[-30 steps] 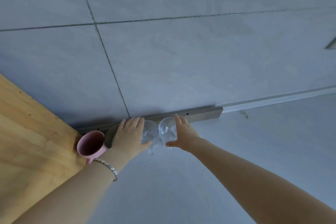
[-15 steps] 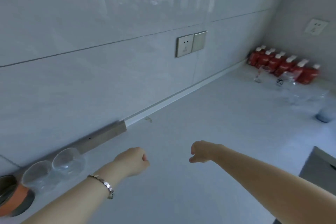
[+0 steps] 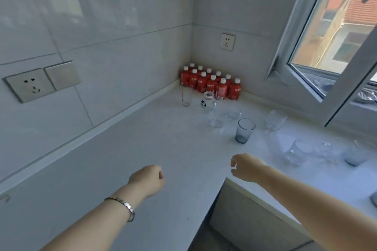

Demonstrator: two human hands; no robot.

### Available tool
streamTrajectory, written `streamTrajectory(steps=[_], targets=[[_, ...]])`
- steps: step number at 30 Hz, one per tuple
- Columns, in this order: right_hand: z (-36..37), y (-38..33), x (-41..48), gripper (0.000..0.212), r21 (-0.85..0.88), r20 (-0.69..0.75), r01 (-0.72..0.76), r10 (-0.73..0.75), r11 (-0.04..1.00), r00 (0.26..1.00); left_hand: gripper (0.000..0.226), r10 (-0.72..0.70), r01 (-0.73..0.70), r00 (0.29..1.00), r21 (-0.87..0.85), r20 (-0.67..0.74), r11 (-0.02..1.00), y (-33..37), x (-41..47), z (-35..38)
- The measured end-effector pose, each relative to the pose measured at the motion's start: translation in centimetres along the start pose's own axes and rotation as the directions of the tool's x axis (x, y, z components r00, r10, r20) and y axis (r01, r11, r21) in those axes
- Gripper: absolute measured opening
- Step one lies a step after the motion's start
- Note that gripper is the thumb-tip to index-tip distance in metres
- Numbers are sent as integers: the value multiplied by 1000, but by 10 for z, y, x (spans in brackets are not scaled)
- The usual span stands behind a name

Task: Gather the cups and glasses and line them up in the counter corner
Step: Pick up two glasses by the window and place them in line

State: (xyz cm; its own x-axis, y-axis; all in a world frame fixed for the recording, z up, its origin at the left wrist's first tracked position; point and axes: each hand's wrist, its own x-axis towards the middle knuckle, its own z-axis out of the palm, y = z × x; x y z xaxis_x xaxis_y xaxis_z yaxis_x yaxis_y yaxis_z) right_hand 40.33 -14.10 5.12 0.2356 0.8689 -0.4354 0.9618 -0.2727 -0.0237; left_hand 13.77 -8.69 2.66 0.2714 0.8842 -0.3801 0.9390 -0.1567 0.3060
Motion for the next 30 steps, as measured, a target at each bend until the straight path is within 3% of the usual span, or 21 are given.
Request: streamTrajectory(steps=[5,9,14,18,22,27,30], targets=[[-21,81,44,32,-5,-18,-84,84,996,996,8,17,-17,1000,15,24,1000,73,52,10],[-29,109,94,38,102,-61,-120,127,988,990,9,75,-77,996,61,43,995,107,103,13],[-39,118,163,68,223,-135,-131,163,966,977,24,130,-136,990,123,56,983,140,188,-3],[-50,120,215,96,256,-28,-162,175,953,984,33,161,-169,983,97,82,981,170,256,-19],[-49,127,242,87,230,27,-165,163,959,986,51,247,-251,967,71,63,965,200,312,-26],[-47,146,246,88,295,15,-161,163,942,986,104,349,-357,919,15,182,934,234,367,-12],[-48,159,240,88,325,-10,-172,185,930,983,99,330,-347,916,36,230,937,245,382,3]])
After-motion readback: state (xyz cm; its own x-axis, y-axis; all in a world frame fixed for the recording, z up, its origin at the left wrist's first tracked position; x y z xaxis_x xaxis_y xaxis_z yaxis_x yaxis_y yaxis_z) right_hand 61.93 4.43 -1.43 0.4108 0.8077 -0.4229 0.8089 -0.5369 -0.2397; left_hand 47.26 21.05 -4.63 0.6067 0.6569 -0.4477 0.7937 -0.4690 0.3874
